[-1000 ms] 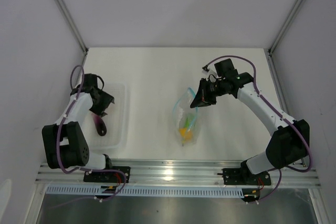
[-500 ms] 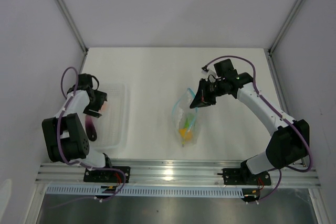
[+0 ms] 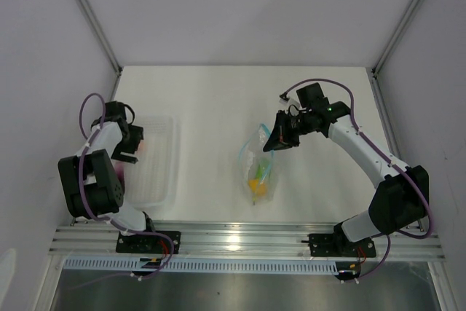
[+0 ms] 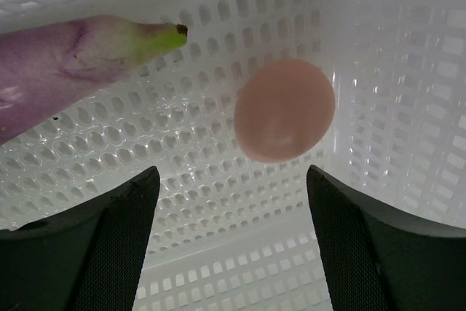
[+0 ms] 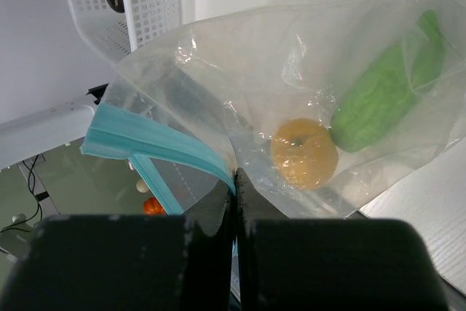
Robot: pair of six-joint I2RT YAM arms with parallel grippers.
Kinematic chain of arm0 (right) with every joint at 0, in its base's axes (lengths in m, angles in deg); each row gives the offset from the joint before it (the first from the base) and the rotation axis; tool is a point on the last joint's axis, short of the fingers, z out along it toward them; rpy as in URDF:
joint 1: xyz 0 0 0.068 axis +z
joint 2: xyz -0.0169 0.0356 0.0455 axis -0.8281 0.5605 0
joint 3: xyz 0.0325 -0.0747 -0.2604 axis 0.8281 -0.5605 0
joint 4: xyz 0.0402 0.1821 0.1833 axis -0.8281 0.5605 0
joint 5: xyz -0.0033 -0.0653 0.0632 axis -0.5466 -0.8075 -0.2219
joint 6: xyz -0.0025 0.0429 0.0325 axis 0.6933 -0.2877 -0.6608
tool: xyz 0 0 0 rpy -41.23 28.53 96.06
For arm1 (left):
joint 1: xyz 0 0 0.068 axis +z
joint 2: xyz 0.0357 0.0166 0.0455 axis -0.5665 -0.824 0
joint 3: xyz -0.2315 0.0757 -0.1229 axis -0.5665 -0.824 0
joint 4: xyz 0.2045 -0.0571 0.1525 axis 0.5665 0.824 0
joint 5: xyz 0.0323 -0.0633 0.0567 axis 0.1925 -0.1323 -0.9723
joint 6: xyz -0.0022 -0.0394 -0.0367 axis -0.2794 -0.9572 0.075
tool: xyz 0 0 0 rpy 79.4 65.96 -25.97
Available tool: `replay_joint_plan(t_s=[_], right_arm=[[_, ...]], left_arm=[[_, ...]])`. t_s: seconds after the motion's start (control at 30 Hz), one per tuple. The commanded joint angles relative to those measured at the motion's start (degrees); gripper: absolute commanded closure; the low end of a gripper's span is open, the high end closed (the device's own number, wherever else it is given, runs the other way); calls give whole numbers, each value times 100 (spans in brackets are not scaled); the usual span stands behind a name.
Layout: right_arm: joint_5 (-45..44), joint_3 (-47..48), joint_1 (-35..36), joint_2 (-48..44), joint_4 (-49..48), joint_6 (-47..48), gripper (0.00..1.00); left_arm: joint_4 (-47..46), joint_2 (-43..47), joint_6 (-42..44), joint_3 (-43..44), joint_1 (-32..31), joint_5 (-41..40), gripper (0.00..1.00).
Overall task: Place the food in the zip-top bag and seal the zipper
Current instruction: Pick up the fake food from the bin.
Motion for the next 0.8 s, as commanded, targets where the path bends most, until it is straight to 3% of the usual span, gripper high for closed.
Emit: replay_joint_plan(t_s=[0.0,0.77], right_arm=[[119,-28,-13,-104,-52,79,100],[181,-169,-180,-68,-96,79,100]], left_arm=[[50,-83,-232,251,88,-182,17],[59,-514,-127,567,255,-270,20]])
